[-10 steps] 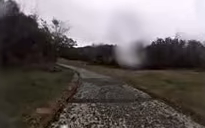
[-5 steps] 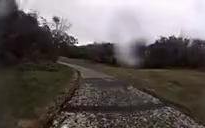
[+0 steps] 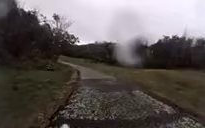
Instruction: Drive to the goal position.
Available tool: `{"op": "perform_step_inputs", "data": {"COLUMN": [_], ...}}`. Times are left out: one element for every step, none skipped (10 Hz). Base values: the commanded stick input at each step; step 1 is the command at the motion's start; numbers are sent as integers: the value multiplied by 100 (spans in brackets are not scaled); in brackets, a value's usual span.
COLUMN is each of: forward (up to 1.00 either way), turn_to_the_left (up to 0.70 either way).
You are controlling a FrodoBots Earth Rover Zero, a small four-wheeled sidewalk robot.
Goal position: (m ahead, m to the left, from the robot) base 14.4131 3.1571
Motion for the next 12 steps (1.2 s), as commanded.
{"op": "perform_step_inputs", "data": {"forward": [70, 70, 70, 70, 70, 70, 70, 70, 70, 70, 70, 70], "turn_to_the_left": [0, 0, 0, 0, 0, 0, 0, 0, 0, 0, 0, 0]}}
